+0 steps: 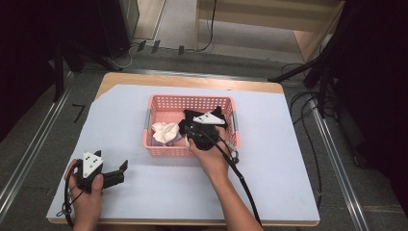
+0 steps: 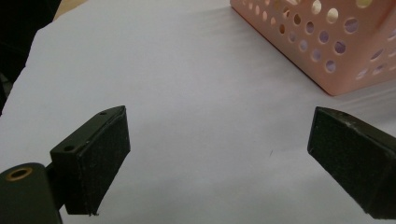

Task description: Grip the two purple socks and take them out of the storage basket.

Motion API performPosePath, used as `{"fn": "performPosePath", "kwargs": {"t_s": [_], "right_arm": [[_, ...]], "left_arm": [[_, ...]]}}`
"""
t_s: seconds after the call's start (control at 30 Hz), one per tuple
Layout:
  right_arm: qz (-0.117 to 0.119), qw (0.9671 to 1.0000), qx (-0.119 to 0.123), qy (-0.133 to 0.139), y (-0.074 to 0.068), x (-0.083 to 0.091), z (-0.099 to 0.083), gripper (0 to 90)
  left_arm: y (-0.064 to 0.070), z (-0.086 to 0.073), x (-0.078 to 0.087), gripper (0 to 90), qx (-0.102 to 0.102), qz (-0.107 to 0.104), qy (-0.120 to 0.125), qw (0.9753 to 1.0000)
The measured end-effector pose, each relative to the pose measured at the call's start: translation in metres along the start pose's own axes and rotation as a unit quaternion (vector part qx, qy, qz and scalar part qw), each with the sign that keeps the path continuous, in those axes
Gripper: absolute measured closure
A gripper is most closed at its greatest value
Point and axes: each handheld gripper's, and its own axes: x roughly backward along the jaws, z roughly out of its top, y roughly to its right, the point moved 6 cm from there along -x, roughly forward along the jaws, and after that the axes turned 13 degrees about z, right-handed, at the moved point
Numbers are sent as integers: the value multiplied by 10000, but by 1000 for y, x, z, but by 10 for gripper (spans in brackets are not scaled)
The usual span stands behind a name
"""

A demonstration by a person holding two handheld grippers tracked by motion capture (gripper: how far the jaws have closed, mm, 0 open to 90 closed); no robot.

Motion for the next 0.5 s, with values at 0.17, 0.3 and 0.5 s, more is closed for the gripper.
{"fn": "performPosePath", "kwargs": {"t_s": [0.17, 0.3, 0.5], "right_arm": [[-74, 9991, -244, -353, 1, -16, 2, 784], [-23, 9957, -496, -780, 1, -27, 2, 793], [-115, 9882, -589, -1410, -1, -43, -4, 774]], "left_arm": [[0, 0, 0, 66, -3, -3, -37, 10000], [0, 0, -1, 66, -3, -30, -78, 10000], [0, 0, -1, 66, 37, -54, -72, 10000]]}}
